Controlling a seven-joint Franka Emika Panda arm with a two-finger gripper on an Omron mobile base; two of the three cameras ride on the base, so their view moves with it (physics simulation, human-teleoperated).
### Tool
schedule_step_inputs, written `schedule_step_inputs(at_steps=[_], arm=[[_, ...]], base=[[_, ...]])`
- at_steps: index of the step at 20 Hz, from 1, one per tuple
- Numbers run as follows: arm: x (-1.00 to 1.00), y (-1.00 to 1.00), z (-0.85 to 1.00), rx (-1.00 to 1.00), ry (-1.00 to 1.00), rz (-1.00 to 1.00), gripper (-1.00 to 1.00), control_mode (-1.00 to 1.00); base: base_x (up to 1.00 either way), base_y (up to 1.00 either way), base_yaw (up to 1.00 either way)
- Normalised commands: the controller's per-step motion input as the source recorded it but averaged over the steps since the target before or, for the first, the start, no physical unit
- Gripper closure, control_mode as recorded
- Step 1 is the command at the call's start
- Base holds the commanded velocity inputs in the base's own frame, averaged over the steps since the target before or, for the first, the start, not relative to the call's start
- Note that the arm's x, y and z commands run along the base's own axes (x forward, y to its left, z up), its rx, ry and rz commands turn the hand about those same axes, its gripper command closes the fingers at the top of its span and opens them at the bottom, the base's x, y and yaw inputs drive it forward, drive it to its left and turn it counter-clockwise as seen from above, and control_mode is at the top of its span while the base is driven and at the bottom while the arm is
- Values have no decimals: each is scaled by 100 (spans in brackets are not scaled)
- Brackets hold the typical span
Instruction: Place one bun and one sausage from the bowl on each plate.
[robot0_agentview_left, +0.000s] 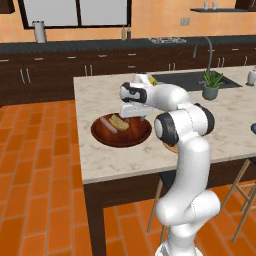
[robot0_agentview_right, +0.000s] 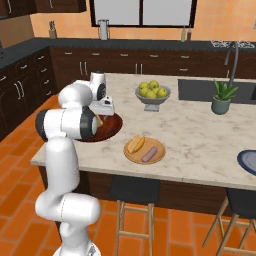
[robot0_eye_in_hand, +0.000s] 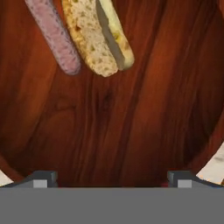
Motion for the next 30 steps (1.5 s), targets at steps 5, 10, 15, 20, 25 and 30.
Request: schedule_step_inputs(at_steps=[5, 10, 15, 20, 25, 30], arm=[[44, 30, -59, -2, -1, 1, -100, -100], [70, 10, -46, -11, 0, 0, -100, -100], [49, 15, -39, -6, 0, 0, -100, -100], [46, 28, -5, 0, 3, 1, -100, -100], [28, 3, -44, 0, 12, 0, -100, -100], [-52, 0, -28, 0, 4, 0, 100, -100]], base=[[0, 0, 0], [0, 0, 0], [0, 0, 0], [0, 0, 0], [0, 0, 0], [0, 0, 0]])
